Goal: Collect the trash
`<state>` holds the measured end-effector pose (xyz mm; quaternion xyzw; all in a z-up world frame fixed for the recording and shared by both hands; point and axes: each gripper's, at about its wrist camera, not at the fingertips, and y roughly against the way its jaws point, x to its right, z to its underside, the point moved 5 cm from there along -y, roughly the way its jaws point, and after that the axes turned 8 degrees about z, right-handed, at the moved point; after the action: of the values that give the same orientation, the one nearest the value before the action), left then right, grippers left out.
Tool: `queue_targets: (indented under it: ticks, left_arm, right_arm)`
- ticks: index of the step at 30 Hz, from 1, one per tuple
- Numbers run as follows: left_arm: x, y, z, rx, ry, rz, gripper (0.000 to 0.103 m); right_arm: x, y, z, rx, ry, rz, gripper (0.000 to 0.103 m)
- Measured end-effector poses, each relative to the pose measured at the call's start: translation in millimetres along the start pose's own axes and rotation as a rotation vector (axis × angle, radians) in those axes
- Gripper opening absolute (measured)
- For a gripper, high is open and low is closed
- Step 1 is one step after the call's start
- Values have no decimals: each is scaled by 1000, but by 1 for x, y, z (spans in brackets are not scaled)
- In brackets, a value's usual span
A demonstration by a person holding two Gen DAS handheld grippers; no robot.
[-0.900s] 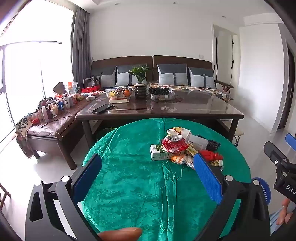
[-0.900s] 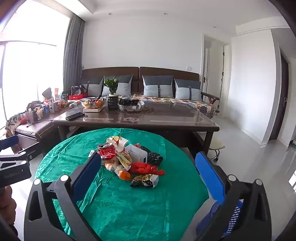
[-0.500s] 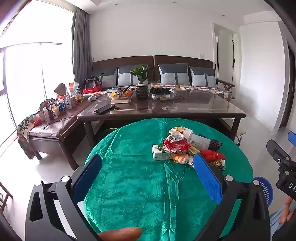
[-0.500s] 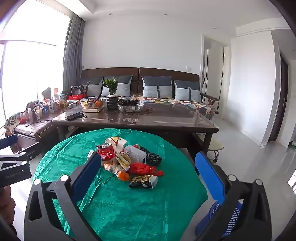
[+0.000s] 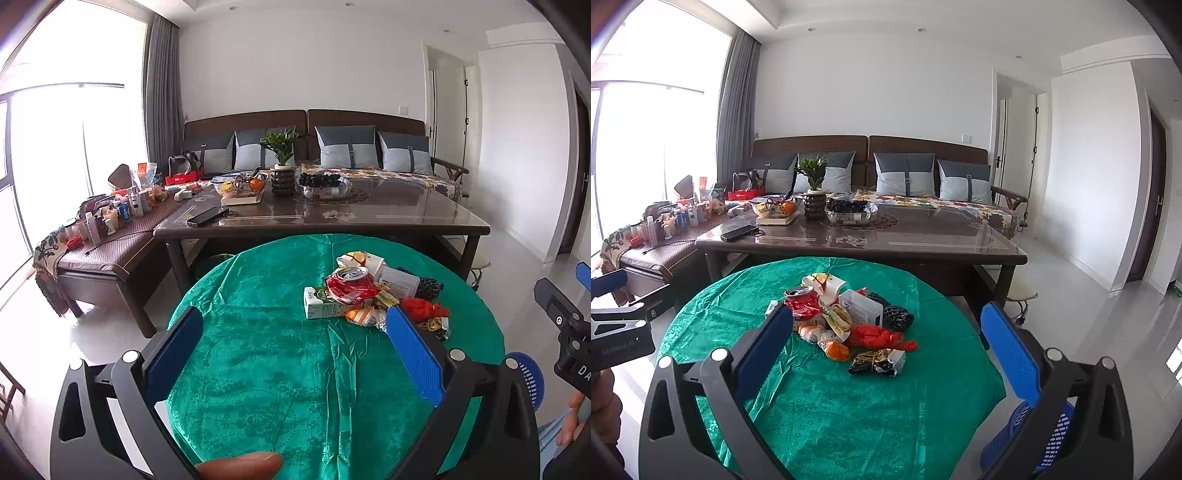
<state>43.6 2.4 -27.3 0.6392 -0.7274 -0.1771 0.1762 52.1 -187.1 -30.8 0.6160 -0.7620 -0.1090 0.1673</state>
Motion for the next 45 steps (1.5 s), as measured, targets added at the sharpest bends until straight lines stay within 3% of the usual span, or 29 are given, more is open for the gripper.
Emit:
queue_targets:
  ticks: [45]
  left_arm:
    - [9, -5, 10, -11, 16, -2, 98]
  right_arm:
    - [5, 8, -6, 13, 4, 8, 98]
